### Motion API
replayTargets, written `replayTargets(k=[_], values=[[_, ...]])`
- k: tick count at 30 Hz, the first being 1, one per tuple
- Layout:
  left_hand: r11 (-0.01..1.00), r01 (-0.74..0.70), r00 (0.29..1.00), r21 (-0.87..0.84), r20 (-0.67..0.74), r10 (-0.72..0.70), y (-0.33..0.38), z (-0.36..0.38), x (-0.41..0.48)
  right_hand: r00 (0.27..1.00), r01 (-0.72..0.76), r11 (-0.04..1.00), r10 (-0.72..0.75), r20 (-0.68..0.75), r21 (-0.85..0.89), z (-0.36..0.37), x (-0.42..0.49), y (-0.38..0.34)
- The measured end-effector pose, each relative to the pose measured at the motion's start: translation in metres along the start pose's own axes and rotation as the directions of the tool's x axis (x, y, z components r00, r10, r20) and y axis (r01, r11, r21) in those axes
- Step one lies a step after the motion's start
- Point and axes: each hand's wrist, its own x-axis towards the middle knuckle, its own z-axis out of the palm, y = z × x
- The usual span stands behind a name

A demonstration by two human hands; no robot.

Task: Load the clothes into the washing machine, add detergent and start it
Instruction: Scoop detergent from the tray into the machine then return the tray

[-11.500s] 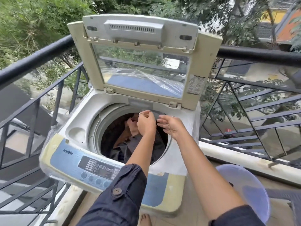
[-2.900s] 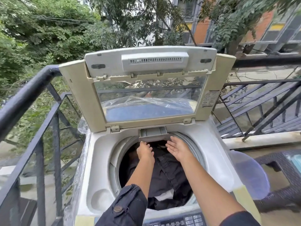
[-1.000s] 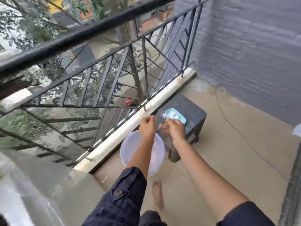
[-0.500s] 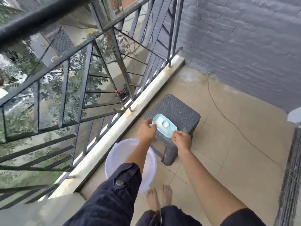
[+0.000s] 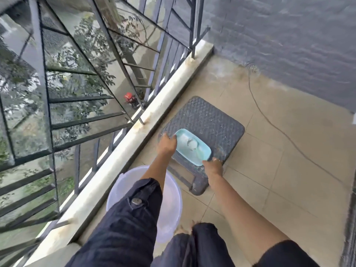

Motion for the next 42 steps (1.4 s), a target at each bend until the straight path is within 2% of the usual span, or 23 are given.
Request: replayTargets(k=[4, 8, 14, 17, 22, 26, 32, 42], values=[[0.992, -0.014, 0.996, 0.125, 0.090, 0.003, -0.002, 0.010, 0.019, 1.000, 0.015, 0.999, -0.014, -0.015, 0.043, 0.013, 0.016, 0.003], [0.993, -0.019, 1.000, 0.115, -0.002, 0.020, -0.005, 0.014, 0.018, 0.995, -0.047, 0.974, 0.066, -0.080, 0.222, 0.018, 0.017, 0.000], [0.993, 0.101, 0.987, -0.054, -0.123, -0.107, 0.005, 0.001, -0.019, 0.992, -0.037, 0.964, 0.068, -0.110, 0.262, 0.005, -0.009, -0.019], [0.987, 0.109, 0.975, -0.122, -0.180, -0.130, 0.016, -0.013, -0.043, 0.992, -0.008, 0.959, 0.042, -0.117, 0.282, -0.012, -0.028, -0.036], [0.962, 0.047, 0.965, -0.271, -0.238, -0.114, 0.036, -0.040, -0.089, 0.995, 0.035, 0.974, -0.013, -0.099, 0.224, -0.045, -0.069, -0.066], [0.904, 0.023, 0.957, -0.427, -0.254, -0.144, 0.045, -0.060, -0.127, 0.991, 0.114, 0.977, -0.099, -0.091, 0.179, -0.065, -0.112, -0.088], [0.831, -0.031, 0.933, -0.556, -0.314, -0.175, 0.050, -0.087, -0.189, 0.980, 0.197, 0.972, -0.190, -0.065, 0.125, -0.090, -0.174, -0.106], [0.800, -0.182, 0.880, -0.572, -0.458, -0.127, 0.027, -0.122, -0.269, 0.916, 0.399, 0.913, -0.400, 0.000, 0.085, -0.101, -0.252, -0.103]])
